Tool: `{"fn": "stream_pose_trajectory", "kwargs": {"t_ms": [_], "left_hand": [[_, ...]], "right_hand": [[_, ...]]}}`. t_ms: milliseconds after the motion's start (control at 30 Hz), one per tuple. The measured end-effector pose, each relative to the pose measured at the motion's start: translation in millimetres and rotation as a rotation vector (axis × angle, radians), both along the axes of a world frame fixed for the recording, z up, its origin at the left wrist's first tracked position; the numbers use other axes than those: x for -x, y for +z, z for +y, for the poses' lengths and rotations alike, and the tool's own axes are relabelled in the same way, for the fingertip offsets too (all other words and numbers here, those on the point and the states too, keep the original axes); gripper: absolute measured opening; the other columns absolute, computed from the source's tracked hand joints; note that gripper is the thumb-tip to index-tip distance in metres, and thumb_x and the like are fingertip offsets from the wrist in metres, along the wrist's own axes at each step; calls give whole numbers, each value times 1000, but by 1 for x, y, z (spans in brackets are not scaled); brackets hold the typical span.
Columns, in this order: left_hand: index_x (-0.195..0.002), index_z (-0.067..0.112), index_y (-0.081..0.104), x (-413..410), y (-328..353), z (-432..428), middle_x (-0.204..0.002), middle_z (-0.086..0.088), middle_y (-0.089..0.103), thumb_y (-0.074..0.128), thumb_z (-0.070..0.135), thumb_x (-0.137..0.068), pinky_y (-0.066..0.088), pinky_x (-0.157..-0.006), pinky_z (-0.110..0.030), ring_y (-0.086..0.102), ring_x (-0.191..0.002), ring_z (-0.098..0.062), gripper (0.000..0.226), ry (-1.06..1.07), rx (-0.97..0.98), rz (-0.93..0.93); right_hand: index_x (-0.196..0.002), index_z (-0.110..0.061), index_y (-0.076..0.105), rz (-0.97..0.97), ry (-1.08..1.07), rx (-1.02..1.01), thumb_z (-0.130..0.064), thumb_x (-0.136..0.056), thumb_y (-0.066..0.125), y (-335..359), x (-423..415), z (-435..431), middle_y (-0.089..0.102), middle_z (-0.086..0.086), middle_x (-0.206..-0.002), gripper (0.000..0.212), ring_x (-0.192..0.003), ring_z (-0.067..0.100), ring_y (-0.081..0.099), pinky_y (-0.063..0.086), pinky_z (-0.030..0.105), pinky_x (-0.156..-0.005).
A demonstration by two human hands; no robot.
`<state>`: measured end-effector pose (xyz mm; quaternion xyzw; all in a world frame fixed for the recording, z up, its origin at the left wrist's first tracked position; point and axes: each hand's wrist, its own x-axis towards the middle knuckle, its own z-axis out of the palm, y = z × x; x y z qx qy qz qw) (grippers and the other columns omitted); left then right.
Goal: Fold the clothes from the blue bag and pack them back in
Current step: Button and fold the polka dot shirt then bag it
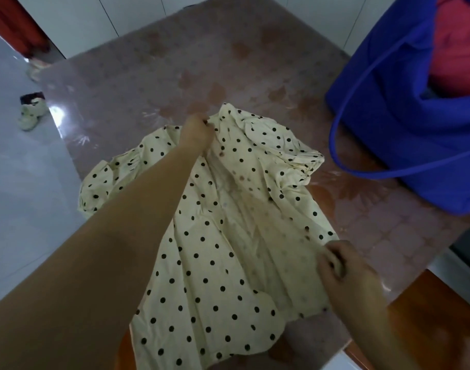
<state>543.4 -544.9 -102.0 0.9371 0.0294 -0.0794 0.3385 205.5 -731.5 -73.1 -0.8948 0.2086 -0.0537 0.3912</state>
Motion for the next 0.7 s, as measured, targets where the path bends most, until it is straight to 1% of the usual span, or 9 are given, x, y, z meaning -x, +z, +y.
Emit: {"fn": "stream_pose_trajectory", "kwargs": {"t_ms": [100,167,200,267,333,367,500,533,700], "left_hand": [[-63,15,46,2,6,10,-59,0,45,51,9,-88,35,-53,-25,43,-55,-14,26,15,-13,-44],[-87,11,63,9,3,17,-73,-1,54,55,15,-89,38,-62,-24,49,-63,-13,8,-32,-53,-31],[-100,11,64,14,-1,20,-81,-1,58,58,18,-89,42,-66,-25,52,-69,-14,15,-55,-96,-13],[-108,14,62,22,-9,28,-93,-1,64,61,23,-87,48,-73,-30,56,-77,-15,23,-91,-185,36],[-111,14,60,29,-13,37,-102,-3,65,61,25,-88,49,-77,-31,58,-85,-18,26,-86,-213,50],[-114,14,59,30,-13,42,-106,-3,65,60,25,-88,49,-79,-32,60,-91,-21,28,-80,-202,46],[-121,16,58,31,-10,62,-118,-2,63,52,21,-92,49,-85,-33,59,-104,-21,30,-142,-233,61],[-121,18,58,32,-10,66,-118,-1,63,51,23,-92,49,-88,-35,58,-105,-21,31,-174,-266,79],[-113,28,60,34,-15,73,-100,1,60,58,48,-86,43,-92,-39,49,-108,-23,34,-263,-414,136]], "right_hand": [[-82,-34,53,-270,236,63,-21,-81,55,23,9,-11,56,-17,-79,13,-68,0,53,39,8,-60],[-89,-35,54,-198,492,228,-24,-77,49,19,22,-5,51,-17,-79,17,-60,0,50,38,7,-53],[-92,-37,54,-123,621,280,-26,-75,49,12,27,-2,50,-17,-81,20,-56,0,49,38,9,-47],[-94,-42,54,48,849,284,-38,-76,50,-8,36,4,50,-21,-84,19,-56,-6,50,38,9,-43],[-95,-45,56,188,922,207,-55,-80,50,-19,37,11,51,-26,-86,20,-63,-15,48,39,2,-51],[-97,-43,58,208,903,162,-64,-79,49,-19,32,13,53,-27,-86,29,-66,-17,47,39,1,-57],[-105,-41,63,169,877,104,-86,-73,23,-10,-13,12,49,-32,-79,69,-69,-3,56,43,10,-66],[-104,-39,64,149,841,114,-85,-74,22,-5,-33,14,49,-32,-80,69,-68,-2,56,43,11,-66],[-102,-30,66,117,747,116,-39,-90,53,1,-140,34,57,-20,-88,20,-75,-2,55,51,21,-73]]}}
